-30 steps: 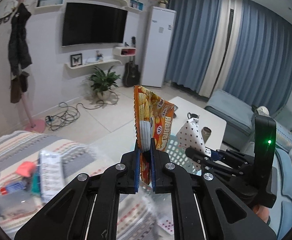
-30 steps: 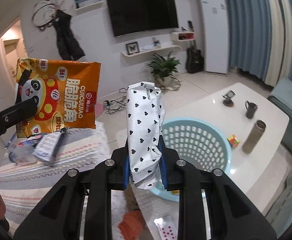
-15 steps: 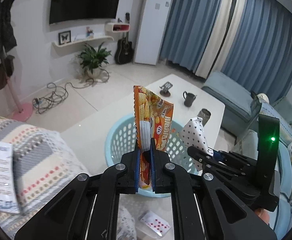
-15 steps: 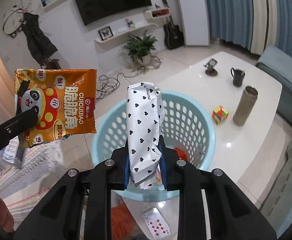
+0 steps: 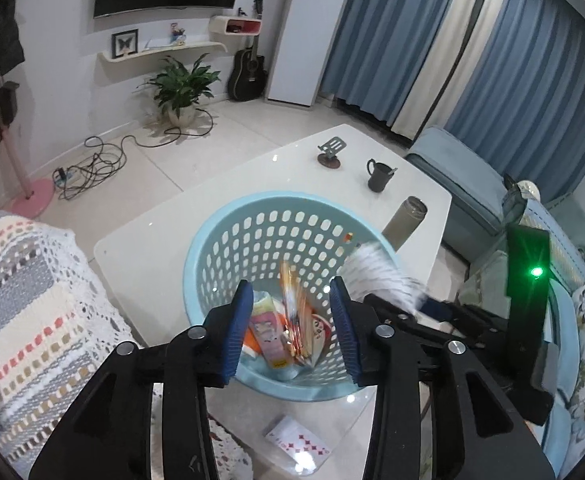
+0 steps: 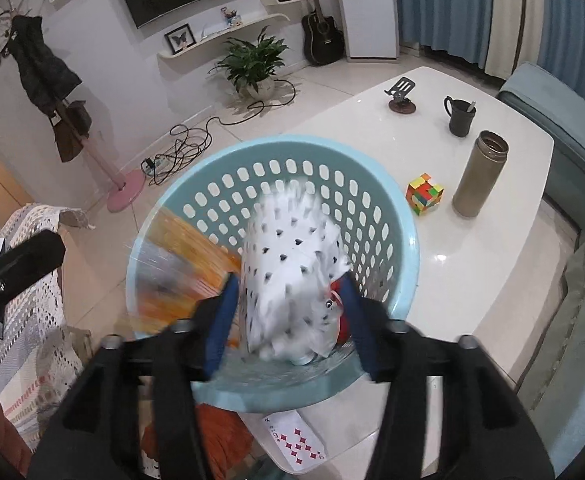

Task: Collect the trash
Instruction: 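Move both tools back toward the table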

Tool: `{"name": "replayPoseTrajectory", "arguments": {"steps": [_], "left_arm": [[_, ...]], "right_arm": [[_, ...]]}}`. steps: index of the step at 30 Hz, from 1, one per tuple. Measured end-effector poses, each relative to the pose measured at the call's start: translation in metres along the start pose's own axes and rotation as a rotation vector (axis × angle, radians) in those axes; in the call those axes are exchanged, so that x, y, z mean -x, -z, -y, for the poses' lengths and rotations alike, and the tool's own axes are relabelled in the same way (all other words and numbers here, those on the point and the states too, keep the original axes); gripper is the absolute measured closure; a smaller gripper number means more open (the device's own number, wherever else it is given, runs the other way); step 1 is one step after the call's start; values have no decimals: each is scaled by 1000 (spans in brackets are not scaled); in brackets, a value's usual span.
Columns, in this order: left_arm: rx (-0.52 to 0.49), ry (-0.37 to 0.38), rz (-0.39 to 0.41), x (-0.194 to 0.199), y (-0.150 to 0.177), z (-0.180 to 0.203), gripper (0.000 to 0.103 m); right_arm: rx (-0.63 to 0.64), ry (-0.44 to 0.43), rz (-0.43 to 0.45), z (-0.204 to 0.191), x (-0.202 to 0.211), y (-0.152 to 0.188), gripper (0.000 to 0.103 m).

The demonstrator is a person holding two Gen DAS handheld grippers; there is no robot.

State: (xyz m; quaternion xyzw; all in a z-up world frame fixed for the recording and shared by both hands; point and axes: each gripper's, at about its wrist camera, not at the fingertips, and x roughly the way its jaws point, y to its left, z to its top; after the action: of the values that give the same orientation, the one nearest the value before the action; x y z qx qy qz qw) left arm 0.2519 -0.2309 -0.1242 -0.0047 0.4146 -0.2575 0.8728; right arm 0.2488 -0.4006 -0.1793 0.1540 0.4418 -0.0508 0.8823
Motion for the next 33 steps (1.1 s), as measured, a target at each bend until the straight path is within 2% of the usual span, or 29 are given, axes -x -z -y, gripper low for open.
{"name": "replayPoseTrajectory", "arguments": {"steps": [7,14,20,25,33], "left_arm": [[12,5,5,11,5,-6,61],[24,7,54,43,9,-10,61],[42,-8,138,93,15,-25,54],[63,-39,215,141,26,-46,48],[127,-152,341,229,52,-116,42]], "right_arm": [[-18,-2,-4,3,5,5,51],[18,-23,30,-20,30,6,51],[83,-66,84,-62,64,7,50],[146,-122,132,-108,93,11,45],[280,-197,170,-195,122,25,45]]}}
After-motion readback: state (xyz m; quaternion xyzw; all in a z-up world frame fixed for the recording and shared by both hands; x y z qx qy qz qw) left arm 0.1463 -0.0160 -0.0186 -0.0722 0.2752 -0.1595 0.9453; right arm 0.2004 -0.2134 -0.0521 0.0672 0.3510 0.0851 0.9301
